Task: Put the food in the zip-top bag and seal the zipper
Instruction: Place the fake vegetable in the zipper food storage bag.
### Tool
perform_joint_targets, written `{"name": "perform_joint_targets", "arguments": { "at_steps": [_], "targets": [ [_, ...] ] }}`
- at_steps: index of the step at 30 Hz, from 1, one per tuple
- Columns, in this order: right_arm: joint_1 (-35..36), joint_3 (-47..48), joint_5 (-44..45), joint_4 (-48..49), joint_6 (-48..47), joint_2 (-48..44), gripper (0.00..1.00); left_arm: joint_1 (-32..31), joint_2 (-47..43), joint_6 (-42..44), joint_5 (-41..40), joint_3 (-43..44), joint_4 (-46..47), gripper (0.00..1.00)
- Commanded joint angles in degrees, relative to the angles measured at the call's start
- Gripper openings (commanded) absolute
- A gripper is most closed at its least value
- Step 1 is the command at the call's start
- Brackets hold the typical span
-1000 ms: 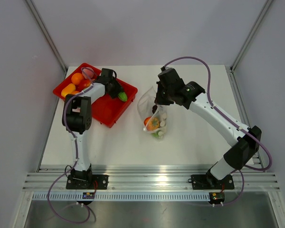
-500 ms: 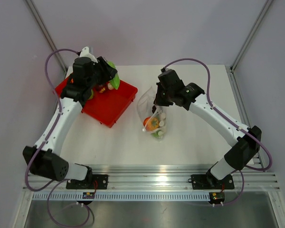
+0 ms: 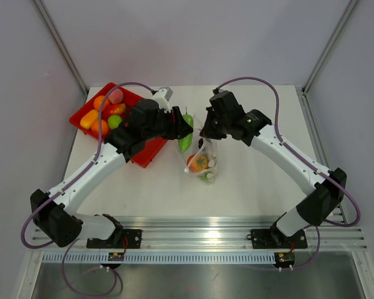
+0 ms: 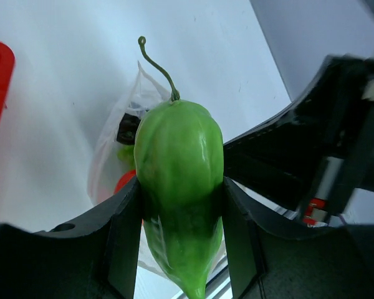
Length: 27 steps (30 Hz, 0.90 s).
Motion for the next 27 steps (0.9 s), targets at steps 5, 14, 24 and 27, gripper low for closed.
{"name": "perform_joint_targets", "arguments": {
  "at_steps": [5, 14, 24, 27],
  "targets": [
    [0.5, 0.1, -0.3, 1.8, 1.0, -3.4, 0.00, -1.8, 3.4, 0.1, 0.4, -2.2, 4.7, 0.33],
    [0.5, 0.3, 0.3, 2.0, 0.2, -2.6, 0.00, -1.9, -0.6, 3.8, -0.2, 4.1, -1.8, 0.79],
    [0.5, 1.1, 1.4, 1.5, -1.2, -2.2, 0.00, 11.3, 0.7, 5.9, -2.4, 9.2, -10.0, 0.61],
    [0.5, 1.2, 1.9, 1.2, -1.6, -2.5, 0.00, 16.9, 4.3, 6.2, -5.6, 9.5, -11.6, 0.61]
  ]
}}
